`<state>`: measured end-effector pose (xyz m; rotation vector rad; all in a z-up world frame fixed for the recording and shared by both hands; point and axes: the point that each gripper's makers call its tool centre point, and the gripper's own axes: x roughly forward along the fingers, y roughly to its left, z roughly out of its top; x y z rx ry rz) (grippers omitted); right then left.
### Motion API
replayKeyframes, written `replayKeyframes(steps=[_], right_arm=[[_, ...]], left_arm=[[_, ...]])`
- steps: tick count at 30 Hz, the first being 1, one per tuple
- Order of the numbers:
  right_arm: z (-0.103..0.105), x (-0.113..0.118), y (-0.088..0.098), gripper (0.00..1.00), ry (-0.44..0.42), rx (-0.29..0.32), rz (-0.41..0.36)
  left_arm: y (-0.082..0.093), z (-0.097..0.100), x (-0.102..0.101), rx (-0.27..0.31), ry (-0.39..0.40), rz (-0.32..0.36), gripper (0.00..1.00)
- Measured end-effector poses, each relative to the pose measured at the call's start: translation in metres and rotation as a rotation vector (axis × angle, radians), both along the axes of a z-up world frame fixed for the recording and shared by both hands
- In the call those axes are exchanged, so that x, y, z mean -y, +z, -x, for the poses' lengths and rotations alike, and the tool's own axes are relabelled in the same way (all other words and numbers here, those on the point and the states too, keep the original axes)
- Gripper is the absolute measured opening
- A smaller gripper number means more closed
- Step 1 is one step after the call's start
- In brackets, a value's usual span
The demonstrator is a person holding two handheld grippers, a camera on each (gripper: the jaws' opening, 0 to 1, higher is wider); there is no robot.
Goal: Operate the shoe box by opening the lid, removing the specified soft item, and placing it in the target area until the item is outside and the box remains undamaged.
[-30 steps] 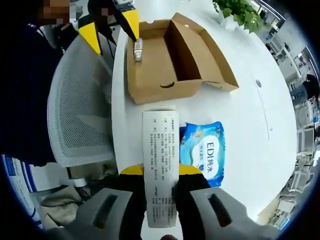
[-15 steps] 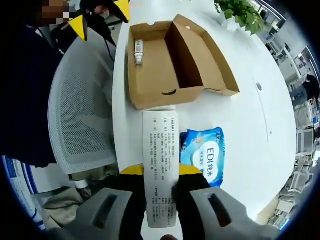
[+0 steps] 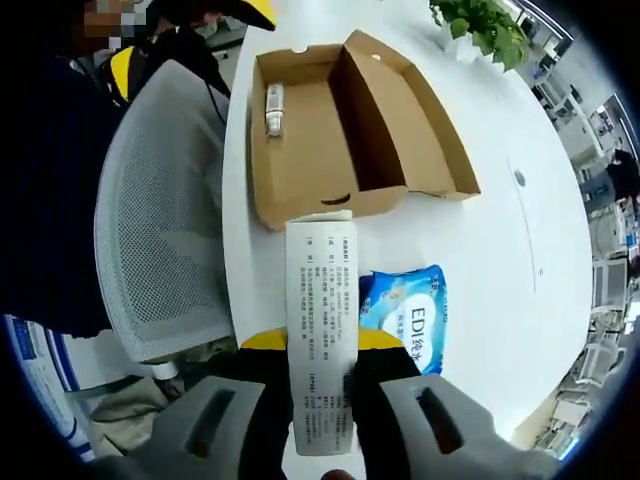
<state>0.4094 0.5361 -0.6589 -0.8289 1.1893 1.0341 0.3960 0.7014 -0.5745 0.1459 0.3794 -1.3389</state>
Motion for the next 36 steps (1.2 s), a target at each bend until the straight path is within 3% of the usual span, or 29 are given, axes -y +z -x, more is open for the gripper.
replayKeyframes(steps=[10,36], right_arm=[[-0.008,-0.004,0.0,0.19,0.012,-0.002,0.004],[-0.005,-0.005,0.001,0.19,0.023,0.003,0.012]], left_arm=[[-0.012,0.0,-0.005,-0.036,-0.001,-0.03,0.66],[-0.014,0.006,-0.015,-0.036,0.0,-0.042,0.65]])
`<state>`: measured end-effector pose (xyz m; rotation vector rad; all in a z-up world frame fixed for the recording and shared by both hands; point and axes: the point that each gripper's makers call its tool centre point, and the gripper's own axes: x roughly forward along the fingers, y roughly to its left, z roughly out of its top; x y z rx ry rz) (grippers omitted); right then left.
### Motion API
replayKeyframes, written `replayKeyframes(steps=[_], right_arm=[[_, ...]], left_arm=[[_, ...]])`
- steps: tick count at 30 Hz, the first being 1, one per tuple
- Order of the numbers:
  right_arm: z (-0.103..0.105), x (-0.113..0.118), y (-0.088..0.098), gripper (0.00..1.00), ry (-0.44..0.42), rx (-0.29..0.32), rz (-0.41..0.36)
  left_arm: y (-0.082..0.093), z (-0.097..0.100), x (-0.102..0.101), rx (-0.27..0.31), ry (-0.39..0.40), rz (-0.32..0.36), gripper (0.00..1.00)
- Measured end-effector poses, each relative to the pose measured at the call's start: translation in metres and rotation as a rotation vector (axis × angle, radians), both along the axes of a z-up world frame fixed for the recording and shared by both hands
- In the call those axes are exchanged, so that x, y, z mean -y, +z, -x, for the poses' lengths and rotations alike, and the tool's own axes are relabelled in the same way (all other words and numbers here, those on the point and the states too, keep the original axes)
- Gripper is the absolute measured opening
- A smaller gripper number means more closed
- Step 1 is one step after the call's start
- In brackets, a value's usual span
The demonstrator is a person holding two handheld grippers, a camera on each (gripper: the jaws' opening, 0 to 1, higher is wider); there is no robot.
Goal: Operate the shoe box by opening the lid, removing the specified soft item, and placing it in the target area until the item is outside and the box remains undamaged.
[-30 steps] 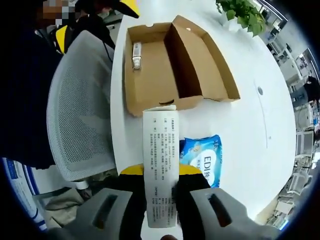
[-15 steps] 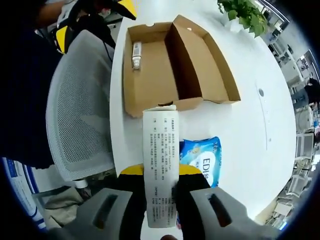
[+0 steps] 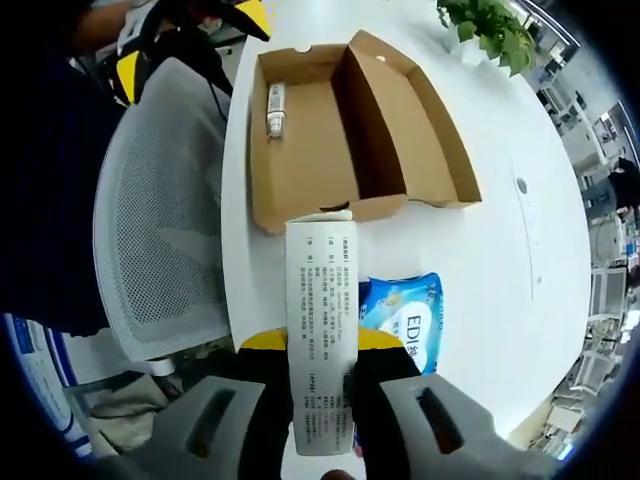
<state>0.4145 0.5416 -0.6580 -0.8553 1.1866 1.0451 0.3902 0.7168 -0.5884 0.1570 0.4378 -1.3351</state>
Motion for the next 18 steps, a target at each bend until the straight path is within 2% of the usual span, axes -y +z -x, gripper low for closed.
replayKeyframes(steps=[18], right_arm=[[0.0002,-0.009,0.0029,0.19,0.017,0.007,0.001]], left_arm=[[0.0054,0.0039,-0.0047,0.014,0.003,0.001,0.63]])
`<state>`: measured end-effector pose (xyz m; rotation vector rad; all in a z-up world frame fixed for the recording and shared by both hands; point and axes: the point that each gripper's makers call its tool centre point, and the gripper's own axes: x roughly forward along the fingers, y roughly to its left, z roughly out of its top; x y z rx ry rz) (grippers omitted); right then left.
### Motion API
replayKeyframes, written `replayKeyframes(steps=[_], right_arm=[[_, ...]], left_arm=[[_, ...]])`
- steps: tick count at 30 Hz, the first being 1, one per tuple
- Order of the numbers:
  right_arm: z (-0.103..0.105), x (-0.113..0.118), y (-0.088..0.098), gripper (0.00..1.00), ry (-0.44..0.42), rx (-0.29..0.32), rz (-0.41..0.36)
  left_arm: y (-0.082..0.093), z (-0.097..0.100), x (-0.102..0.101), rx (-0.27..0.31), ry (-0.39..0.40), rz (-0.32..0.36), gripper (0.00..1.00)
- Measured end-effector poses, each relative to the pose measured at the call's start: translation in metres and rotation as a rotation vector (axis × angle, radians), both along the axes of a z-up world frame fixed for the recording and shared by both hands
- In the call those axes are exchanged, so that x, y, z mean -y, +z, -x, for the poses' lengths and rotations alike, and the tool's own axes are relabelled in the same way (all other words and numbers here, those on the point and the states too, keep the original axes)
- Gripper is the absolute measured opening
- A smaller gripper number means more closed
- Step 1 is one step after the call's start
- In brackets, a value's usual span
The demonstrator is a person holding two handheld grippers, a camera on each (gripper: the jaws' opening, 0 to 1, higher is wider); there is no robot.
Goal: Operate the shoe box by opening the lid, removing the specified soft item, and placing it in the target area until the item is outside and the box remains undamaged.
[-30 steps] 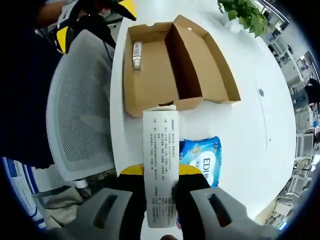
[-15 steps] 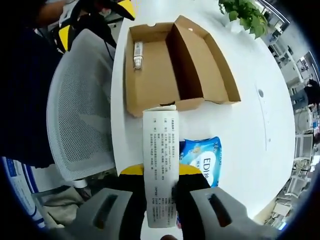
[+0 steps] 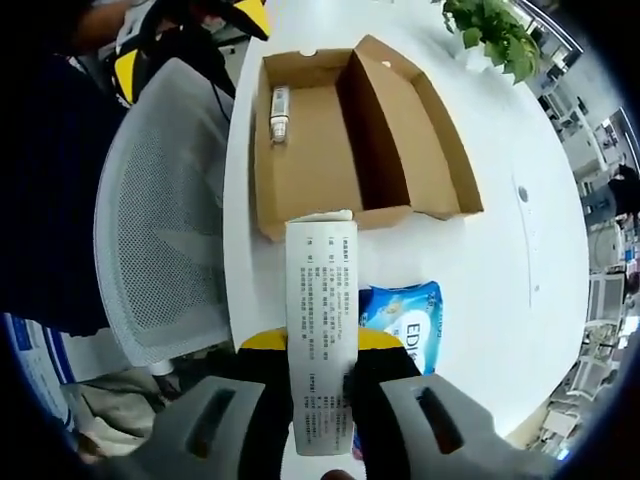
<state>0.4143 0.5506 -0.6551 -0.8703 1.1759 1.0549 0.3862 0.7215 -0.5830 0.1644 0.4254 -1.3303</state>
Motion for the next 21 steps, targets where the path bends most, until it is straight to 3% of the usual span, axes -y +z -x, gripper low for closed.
replayKeyframes(steps=[11,21], right_arm=[[-0.001,0.009,0.001,0.19,0.014,0.002,0.018],[-0.004,0.059,0.002,0.19,-0.008,-0.001,0.074]], left_arm=[[0.001,0.0,0.001,0.005,-0.005,-0.008,0.63],[-0.003,-0.001,0.002,0.006,-0.011,-0.019,0.63]])
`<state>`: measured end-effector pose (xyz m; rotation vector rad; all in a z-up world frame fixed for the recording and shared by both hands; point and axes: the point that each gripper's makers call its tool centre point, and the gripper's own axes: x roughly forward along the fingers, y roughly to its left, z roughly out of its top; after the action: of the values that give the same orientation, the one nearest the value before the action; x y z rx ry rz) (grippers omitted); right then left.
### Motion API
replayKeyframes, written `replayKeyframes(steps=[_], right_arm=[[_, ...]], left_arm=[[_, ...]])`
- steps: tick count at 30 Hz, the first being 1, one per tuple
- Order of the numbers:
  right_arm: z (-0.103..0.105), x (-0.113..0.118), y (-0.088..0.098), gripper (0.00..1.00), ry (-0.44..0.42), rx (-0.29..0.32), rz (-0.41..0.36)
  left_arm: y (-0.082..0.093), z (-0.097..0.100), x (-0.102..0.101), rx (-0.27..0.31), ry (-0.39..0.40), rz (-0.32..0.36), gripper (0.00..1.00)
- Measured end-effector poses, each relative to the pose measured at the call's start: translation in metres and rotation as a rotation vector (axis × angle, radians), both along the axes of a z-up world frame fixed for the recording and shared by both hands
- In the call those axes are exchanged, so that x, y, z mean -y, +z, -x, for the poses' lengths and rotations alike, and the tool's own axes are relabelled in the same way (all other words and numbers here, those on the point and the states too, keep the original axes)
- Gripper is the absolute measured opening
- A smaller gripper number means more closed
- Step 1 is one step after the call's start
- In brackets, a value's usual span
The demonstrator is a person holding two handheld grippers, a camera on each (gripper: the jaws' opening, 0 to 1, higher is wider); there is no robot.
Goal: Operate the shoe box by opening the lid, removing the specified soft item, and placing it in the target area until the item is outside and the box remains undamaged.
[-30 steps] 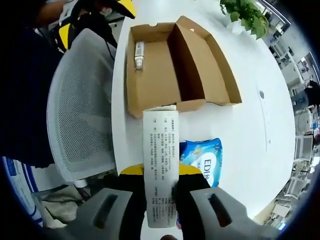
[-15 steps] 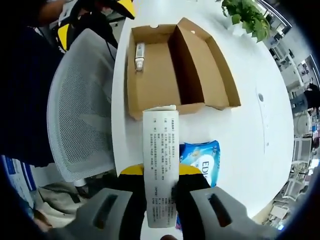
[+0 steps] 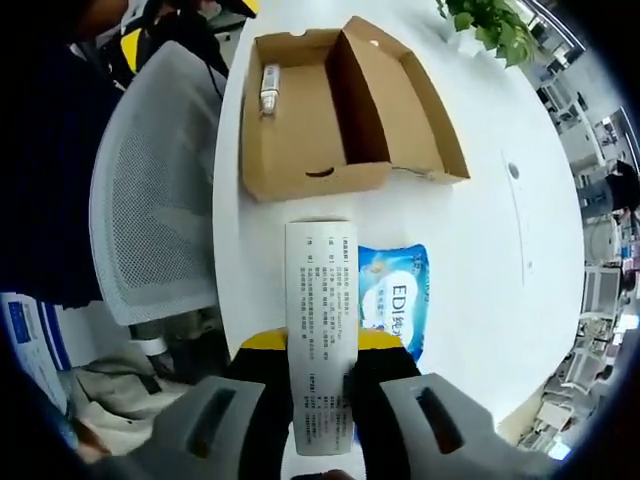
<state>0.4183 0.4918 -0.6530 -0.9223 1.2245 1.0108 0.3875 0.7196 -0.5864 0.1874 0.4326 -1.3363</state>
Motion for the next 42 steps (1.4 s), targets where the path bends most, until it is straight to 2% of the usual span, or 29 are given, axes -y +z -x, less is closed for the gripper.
replayKeyframes(steps=[14,24,32,34,35,42], right_arm=[[-0.005,0.086,-0.002,0.19,-0.031,-0.007,0.067],[-0.001,0.142,-0.016,0.19,-0.043,-0.02,0.101],[0.004,0.168,-0.034,0.19,-0.031,-0.041,0.111],[0.005,0.172,-0.036,0.19,-0.027,-0.042,0.109],[0.005,0.174,-0.038,0.19,-0.034,-0.045,0.106],[-0.006,0.188,-0.05,0.19,-0.039,-0.046,0.099]], left_arm=[[-0.004,-0.006,0.002,-0.011,0.0,-0.006,0.62],[-0.01,-0.006,0.002,-0.009,-0.009,-0.02,0.61],[-0.013,-0.009,0.0,-0.022,-0.002,-0.026,0.61],[-0.013,-0.009,0.0,-0.008,-0.008,-0.032,0.61],[-0.014,-0.009,0.001,-0.022,-0.007,-0.032,0.61],[-0.018,-0.011,0.003,-0.03,0.002,-0.042,0.6]])
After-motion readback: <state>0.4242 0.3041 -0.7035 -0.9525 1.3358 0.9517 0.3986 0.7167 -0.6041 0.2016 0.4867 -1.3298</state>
